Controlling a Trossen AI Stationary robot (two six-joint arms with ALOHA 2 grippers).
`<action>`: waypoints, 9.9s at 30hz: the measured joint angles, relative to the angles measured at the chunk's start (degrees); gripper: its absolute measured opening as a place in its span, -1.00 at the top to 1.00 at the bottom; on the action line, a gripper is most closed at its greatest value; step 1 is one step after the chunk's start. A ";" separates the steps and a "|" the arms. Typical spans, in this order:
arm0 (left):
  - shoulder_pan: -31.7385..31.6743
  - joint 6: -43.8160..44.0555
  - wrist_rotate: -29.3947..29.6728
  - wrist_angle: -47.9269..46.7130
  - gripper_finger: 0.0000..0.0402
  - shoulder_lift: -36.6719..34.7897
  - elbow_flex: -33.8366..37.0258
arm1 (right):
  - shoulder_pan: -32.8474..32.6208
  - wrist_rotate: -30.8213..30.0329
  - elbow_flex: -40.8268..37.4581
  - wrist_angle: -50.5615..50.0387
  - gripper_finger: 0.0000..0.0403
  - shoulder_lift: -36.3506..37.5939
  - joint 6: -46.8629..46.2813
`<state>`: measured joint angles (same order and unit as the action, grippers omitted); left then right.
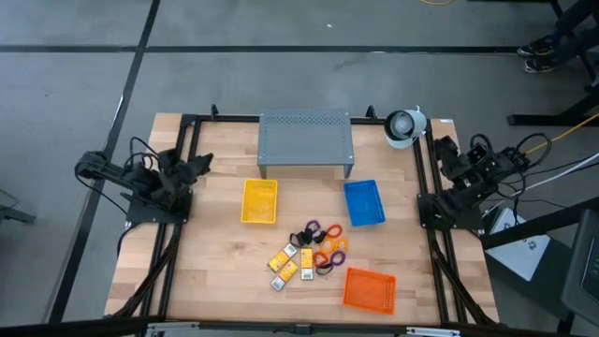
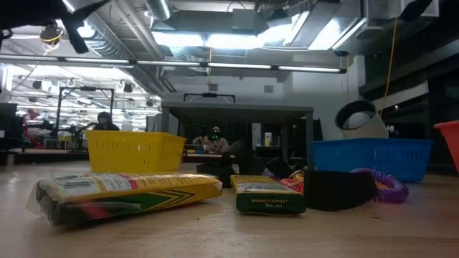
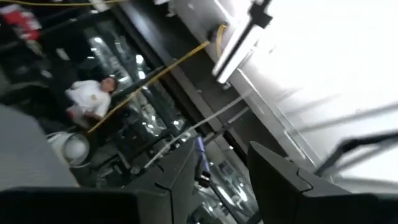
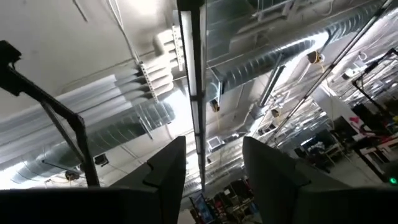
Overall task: Pick & Place Office Desk Supplies
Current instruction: Put the yellow box of crayons into the yellow bin
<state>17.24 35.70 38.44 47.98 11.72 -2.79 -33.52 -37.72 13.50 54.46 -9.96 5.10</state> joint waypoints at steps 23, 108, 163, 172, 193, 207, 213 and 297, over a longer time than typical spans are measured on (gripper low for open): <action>-2.41 -14.78 -1.54 -35.85 0.00 27.24 -33.64 | 0.02 -4.92 0.02 0.03 0.21 -4.67 -11.31; 15.31 53.48 -16.63 -86.84 -0.20 99.72 -82.84 | 1.44 0.82 28.98 -25.56 0.21 -28.38 -8.04; 10.04 54.54 -30.52 -83.79 -0.22 105.73 -82.95 | 1.44 5.64 28.96 -29.79 0.21 -28.39 -10.62; 8.81 52.60 -35.33 -81.37 -0.22 106.16 -82.82 | 1.44 5.63 28.96 -29.88 0.21 -28.38 -10.60; 8.89 46.31 -41.25 -81.28 -0.22 108.94 -83.03 | 1.72 5.62 28.96 -30.95 0.21 -28.37 -8.68; 8.85 45.97 -46.73 -85.21 -0.20 114.36 -83.01 | 3.54 5.62 28.94 -31.82 0.21 -28.37 -8.98; 8.59 48.30 -53.52 -84.72 -0.01 116.93 -83.01 | 3.58 5.62 28.94 -31.80 0.21 -28.36 -9.16; -7.11 57.27 -11.81 -96.45 0.65 66.08 -57.85 | 4.12 5.60 28.94 -29.62 0.21 -28.37 -10.23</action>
<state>10.13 92.96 26.63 -48.47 77.80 -60.63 -29.40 -32.12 42.44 24.84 -38.33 -5.13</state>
